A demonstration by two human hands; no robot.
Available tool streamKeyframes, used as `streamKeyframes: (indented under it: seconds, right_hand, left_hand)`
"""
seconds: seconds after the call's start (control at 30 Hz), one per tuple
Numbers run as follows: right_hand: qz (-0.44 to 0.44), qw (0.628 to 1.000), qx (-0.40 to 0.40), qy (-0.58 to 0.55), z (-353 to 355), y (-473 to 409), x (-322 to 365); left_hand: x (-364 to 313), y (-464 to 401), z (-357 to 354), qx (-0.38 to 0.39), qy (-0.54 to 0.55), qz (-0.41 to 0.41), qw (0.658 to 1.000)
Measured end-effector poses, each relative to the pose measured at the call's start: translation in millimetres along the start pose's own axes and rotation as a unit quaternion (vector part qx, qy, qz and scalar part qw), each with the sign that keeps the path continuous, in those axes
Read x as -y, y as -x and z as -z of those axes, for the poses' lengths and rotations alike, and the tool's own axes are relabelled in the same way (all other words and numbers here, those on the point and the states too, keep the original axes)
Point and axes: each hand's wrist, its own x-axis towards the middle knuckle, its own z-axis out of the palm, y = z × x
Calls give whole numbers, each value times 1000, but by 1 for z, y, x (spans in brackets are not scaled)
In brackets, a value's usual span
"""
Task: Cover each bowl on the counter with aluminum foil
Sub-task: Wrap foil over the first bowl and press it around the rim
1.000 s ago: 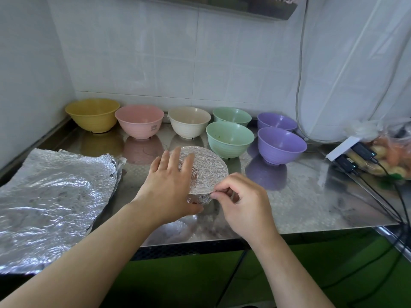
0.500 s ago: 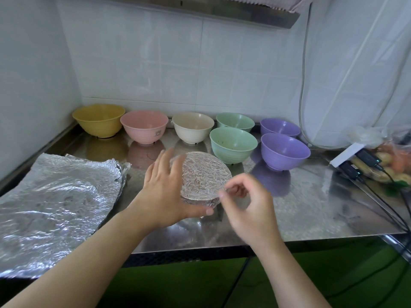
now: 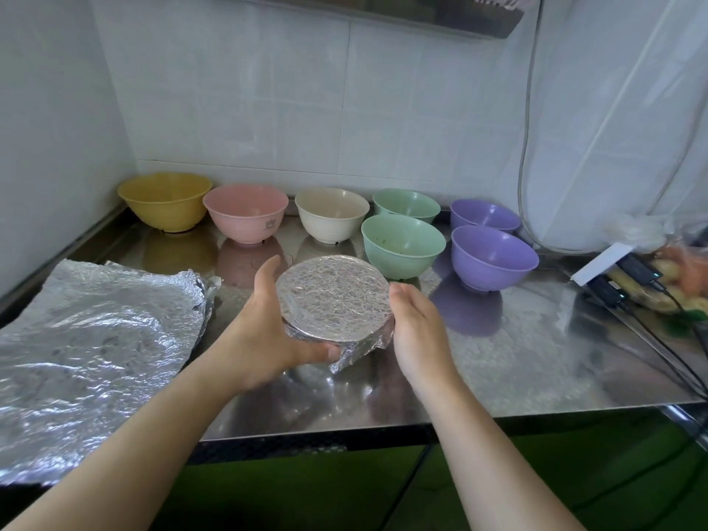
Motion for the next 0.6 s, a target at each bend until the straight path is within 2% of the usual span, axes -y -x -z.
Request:
streamKeyframes:
  seconds: [0.13, 0.17, 0.23, 0.3, 0.37, 0.6]
  right_hand:
    - [0, 993, -100, 70, 3, -4, 16]
    - [0, 994, -93, 58, 3, -9, 21]
    - [-8, 1000, -26, 1, -3, -24, 26]
    - [-26, 998, 45, -40, -11, -33, 29]
    - [-48, 992, 83, -78, -16, -37, 26]
    - [-20, 997, 36, -70, 2, -17, 7]
  left_hand:
    - [7, 2, 3, -12, 13, 29, 999]
    - [6, 4, 0, -6, 18, 34, 999]
    - [3, 6, -8, -7, 38, 37, 999]
    - [0, 7, -16, -28, 56, 36, 997]
    - [-1, 5, -21, -51, 73, 41, 995]
    - [12, 6, -11, -17, 151, 27, 988]
